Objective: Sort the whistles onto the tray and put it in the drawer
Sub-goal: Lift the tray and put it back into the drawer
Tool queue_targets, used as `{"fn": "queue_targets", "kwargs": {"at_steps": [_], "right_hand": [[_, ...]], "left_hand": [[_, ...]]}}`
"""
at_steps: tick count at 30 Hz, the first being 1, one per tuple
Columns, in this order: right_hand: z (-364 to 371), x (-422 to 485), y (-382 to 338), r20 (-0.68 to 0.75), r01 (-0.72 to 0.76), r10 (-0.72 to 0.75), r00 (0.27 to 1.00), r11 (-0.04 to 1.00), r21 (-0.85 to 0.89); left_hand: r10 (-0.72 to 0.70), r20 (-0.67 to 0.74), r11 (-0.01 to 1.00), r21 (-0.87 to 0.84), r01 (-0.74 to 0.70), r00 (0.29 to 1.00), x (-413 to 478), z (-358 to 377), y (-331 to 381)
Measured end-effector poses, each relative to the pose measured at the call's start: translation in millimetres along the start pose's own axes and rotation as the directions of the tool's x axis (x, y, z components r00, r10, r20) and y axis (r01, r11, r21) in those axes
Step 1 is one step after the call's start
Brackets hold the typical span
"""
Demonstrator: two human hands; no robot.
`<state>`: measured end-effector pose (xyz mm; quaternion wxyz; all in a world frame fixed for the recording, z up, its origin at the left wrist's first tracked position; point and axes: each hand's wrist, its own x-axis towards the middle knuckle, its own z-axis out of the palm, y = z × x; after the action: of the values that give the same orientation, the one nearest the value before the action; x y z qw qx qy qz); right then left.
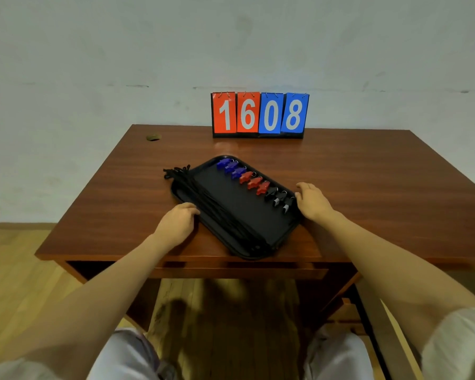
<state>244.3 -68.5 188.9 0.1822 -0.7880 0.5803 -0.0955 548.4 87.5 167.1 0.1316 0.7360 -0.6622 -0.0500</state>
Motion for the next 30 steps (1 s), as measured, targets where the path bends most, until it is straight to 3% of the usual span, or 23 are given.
{"fn": "queue_targets", "kwargs": {"at_steps": [4,11,16,23,30], "right_hand": [[-2.6,13.0,-11.2,0.015,-0.026,0.025,1.000,0.996,0.082],[-7.4,38.3,-25.5,0.103,-0.153,0.134,0.986,0.965,0.213],[-1.3,49.7,-23.0,0.198,-0.224,0.176,0.964,0.941,0.255],[9.2,48.2,-15.5,0.165,-0.278,0.234,0.958,0.898,0.340],[7.2,22.8,10.7,0.119,-0.296,0.272,0.955,0.905,0.306]], "left_hand": [[-0.231,-0.034,0.963,-0.149,0.224,0.972,10.9,6.1,14.9],[-0.359,0.014,0.906,-0.237,0.352,0.933,46.5,12.2,13.4],[-0.346,0.028,0.895,-0.289,0.339,0.938,67.4,16.1,18.9],[-0.260,0.065,0.896,-0.356,0.266,0.963,84.0,14.8,11.2],[-0.374,0.183,0.776,-0.474,0.415,0.909,90.3,14.6,24.9]]}}
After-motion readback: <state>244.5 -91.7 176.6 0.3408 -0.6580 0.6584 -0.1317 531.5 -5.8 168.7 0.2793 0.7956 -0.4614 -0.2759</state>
